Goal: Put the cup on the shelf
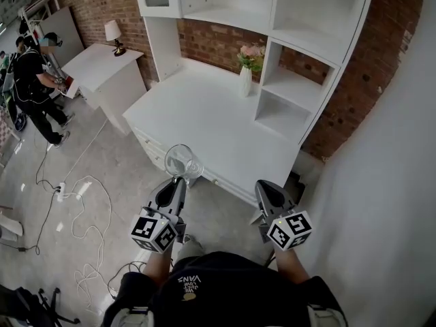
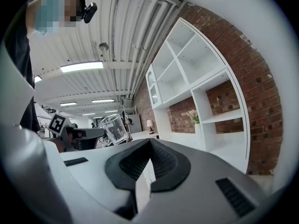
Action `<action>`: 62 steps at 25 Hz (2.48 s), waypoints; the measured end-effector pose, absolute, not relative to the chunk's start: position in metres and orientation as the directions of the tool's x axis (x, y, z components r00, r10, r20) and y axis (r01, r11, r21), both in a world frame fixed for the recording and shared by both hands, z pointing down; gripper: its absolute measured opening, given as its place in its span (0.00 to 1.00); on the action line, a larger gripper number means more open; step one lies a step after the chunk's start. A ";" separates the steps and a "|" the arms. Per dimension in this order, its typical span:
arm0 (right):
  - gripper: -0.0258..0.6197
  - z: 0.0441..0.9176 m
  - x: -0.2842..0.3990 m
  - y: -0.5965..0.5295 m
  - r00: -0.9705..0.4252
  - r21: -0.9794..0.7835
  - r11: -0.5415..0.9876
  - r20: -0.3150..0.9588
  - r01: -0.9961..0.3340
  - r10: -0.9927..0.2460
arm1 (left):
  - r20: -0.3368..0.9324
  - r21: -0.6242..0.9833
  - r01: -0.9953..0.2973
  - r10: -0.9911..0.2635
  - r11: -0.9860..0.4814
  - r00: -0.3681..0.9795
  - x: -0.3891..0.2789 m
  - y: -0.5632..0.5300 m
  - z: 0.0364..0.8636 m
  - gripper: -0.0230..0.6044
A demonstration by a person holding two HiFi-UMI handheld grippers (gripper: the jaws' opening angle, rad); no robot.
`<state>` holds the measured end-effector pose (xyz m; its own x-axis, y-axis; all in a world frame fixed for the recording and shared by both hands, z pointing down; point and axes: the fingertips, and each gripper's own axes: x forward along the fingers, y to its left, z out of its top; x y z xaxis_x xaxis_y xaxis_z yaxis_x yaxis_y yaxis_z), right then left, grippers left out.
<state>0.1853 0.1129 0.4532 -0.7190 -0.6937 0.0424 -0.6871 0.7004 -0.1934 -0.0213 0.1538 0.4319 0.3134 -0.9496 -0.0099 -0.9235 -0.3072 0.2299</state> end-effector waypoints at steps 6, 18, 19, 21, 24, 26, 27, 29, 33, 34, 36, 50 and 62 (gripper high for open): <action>0.04 0.458 0.165 0.093 -0.709 -0.206 0.688 0.051 -0.696 -0.703 | -0.020 0.246 -0.917 -0.948 -0.313 0.318 -0.046 0.129 0.436 0.09; 0.04 0.446 0.063 0.020 -0.656 -0.208 0.638 0.030 -0.742 -0.754 | -0.009 0.239 -0.900 -0.928 -0.364 0.373 -0.152 0.044 0.433 0.09; 0.04 0.445 0.055 0.015 -0.650 -0.210 0.632 0.030 -0.746 -0.759 | -0.009 0.235 -0.899 -0.925 -0.370 0.379 -0.160 0.037 0.431 0.09; 0.04 0.445 0.041 0.004 -0.636 -0.214 0.616 0.029 -0.758 -0.772 | -0.008 0.226 -0.893 -0.918 -0.388 0.397 -0.175 0.022 0.429 0.09; 0.04 0.445 0.021 -0.011 -0.615 -0.219 0.597 0.024 -0.772 -0.788 | -0.003 0.216 -0.885 -0.907 -0.411 0.421 -0.196 0.003 0.427 0.09; 0.04 0.446 0.010 -0.020 -0.601 -0.223 0.582 0.024 -0.782 -0.799 | 0.000 0.215 -0.880 -0.901 -0.423 0.433 -0.209 -0.009 0.427 0.09; 0.04 0.446 0.005 -0.025 -0.593 -0.223 0.574 0.023 -0.788 -0.805 | -0.001 0.215 -0.877 -0.898 -0.430 0.440 -0.214 -0.015 0.427 0.09; 0.04 0.446 -0.003 -0.033 -0.577 -0.221 0.559 0.022 -0.799 -0.816 | -0.010 0.219 -0.867 -0.890 -0.447 0.456 -0.224 -0.026 0.427 0.09; 0.04 0.445 -0.013 -0.043 -0.538 -0.220 0.521 0.025 -0.825 -0.842 | -0.005 0.199 -0.852 -0.870 -0.484 0.493 -0.237 -0.044 0.425 0.09; 0.04 0.446 -0.013 -0.045 -0.529 -0.220 0.511 0.026 -0.831 -0.848 | -0.005 0.195 -0.846 -0.863 -0.496 0.505 -0.238 -0.049 0.425 0.09; 0.04 0.447 -0.014 -0.049 -0.516 -0.218 0.498 0.032 -0.839 -0.856 | -0.007 0.192 -0.835 -0.852 -0.515 0.524 -0.237 -0.057 0.425 0.09; 0.04 0.452 0.029 -0.118 -0.526 -0.223 0.501 0.069 -0.836 -0.847 | -0.018 0.215 -0.817 -0.839 -0.535 0.544 -0.183 -0.143 0.421 0.09; 0.04 0.434 0.069 -0.187 -0.651 -0.181 0.635 0.041 -0.751 -0.758 | -0.076 0.139 -0.844 -0.855 -0.518 0.512 -0.127 -0.216 0.386 0.09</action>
<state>0.0689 -0.1865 0.4344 -0.6508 -0.7581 0.0411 -0.7510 0.6349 -0.1812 -0.1274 -0.2160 0.3862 0.5124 -0.8554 -0.0759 -0.8440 -0.5179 0.1393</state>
